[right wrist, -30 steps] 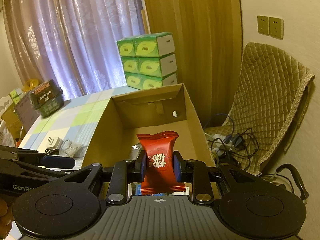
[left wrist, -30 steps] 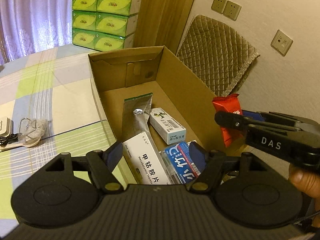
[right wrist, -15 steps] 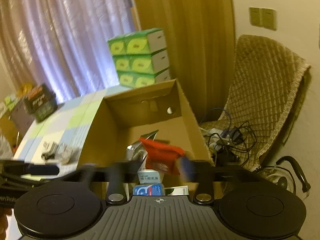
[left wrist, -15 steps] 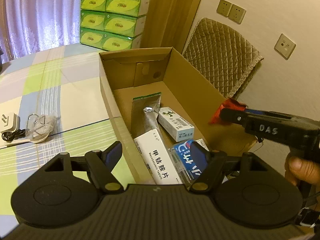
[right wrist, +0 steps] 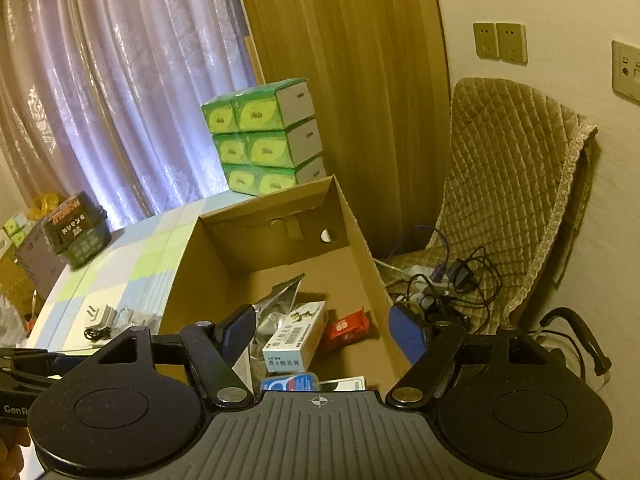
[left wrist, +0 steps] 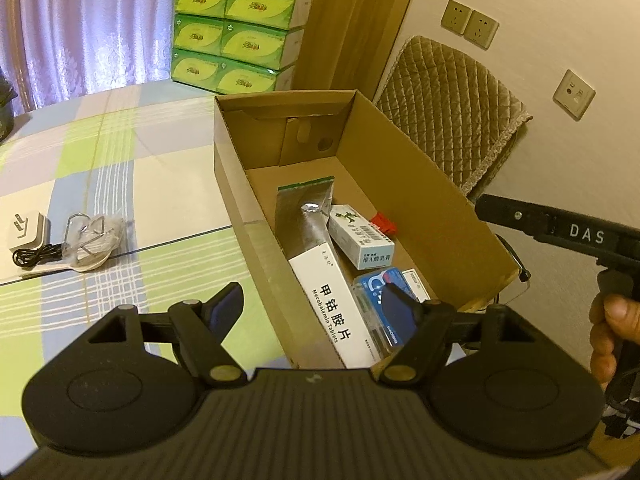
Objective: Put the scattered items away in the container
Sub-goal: 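Withdraw both grippers back toward the soap rack and spoon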
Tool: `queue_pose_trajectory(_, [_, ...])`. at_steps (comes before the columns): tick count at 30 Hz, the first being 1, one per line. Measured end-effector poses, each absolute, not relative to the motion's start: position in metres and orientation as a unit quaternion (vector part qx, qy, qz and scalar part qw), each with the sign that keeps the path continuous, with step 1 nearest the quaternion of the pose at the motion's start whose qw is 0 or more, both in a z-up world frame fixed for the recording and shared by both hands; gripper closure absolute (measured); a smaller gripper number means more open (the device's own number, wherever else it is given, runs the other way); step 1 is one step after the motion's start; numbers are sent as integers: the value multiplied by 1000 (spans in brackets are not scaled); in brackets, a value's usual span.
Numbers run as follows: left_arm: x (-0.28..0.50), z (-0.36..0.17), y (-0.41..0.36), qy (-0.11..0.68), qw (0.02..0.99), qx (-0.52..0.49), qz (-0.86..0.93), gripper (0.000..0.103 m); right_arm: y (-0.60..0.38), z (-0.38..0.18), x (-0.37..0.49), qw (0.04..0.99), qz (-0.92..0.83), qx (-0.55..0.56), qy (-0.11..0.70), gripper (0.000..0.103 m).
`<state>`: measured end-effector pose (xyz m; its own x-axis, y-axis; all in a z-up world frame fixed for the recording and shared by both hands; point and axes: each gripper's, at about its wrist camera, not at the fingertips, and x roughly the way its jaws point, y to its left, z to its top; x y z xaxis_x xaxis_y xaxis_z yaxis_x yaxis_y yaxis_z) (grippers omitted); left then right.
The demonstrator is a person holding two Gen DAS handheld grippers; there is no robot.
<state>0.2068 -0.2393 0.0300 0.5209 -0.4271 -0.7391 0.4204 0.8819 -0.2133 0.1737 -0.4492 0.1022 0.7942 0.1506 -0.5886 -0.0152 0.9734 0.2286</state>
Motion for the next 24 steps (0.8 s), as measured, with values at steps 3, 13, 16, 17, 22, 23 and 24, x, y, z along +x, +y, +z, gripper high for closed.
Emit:
queue_pose_trajectory(3, [203, 31, -236, 423, 873, -4, -242, 30, -446, 102, 169, 940, 48, 107, 320, 24])
queue_pose_trajectory(13, [192, 35, -219, 422, 877, -8, -232, 24, -421, 106, 155, 938, 71, 95, 326, 24])
queue_pose_trajectory(16, [188, 37, -212, 420, 879, -12, -228, 22, -411, 107, 151, 937, 78, 90, 328, 24])
queue_pose_trajectory(17, [186, 37, -209, 420, 879, -13, -227, 22, -408, 107, 150, 937, 81, 89, 329, 24])
queue_pose_trajectory(22, [177, 36, -190, 416, 882, -14, -221, 9, -388, 109, 146, 934, 99, 78, 333, 24])
queue_pose_trajectory(23, [175, 34, -185, 415, 883, -13, -219, 7, -383, 109, 145, 934, 104, 74, 334, 24])
queue_pose_trajectory(24, [173, 32, -179, 415, 884, -12, -216, 5, -377, 109, 144, 934, 108, 71, 334, 24])
